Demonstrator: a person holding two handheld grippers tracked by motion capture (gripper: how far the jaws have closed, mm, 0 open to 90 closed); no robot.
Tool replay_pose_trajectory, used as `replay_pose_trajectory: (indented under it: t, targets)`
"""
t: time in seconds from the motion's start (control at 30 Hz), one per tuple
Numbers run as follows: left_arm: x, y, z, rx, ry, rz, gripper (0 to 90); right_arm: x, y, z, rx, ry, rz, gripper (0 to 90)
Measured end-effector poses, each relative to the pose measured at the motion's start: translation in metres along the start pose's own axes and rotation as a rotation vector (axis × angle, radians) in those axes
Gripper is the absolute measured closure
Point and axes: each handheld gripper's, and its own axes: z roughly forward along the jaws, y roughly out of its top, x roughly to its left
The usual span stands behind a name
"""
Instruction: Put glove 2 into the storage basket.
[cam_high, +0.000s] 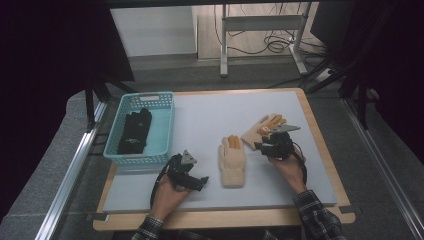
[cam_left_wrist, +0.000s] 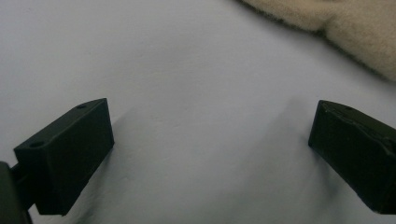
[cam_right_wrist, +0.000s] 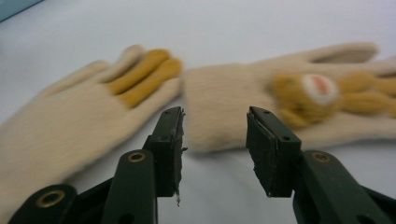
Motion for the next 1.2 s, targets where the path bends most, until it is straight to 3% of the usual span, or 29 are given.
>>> replay_pose_trajectory:
  t: [0.17,0.33,0.5,0.6,0.67,0.77,0.9,1.2]
  targets:
    - [0.000,0.000,0.000,0.000,0.000,0.000,0.2,-0.023,0.005,0.006,0.012,-0.074,0.057,50.4]
    - [0.000,0.000,0.000,0.000,0.000,0.000,0.2,-0.036,0.013,0.016,0.012,-0.128,0.103,44.3]
    - [0.000,0.000,0.000,0.000,-0.001,0.000,0.2,-0.038,0.020,0.032,0.034,-0.156,0.113,37.4]
    - [0.000,0.000,0.000,-0.002,0.000,-0.002,0.2,-0.037,0.024,0.046,0.062,-0.195,0.130,36.8]
    - [0.000,0.000,0.000,-0.002,0.000,-0.002,0.2,-0.035,0.025,0.053,0.083,-0.231,0.116,37.2]
    - [0.000,0.000,0.000,-0.001,0.000,0.000,0.2,-0.030,0.026,0.057,0.108,-0.281,0.077,49.9]
    - [0.000,0.000,0.000,0.001,0.000,0.002,0.2,-0.031,0.027,0.054,0.115,-0.259,0.065,57.6]
    - [0.000,0.000,0.000,0.001,0.000,0.002,0.2,-0.033,0.030,0.027,0.050,-0.182,0.025,58.2]
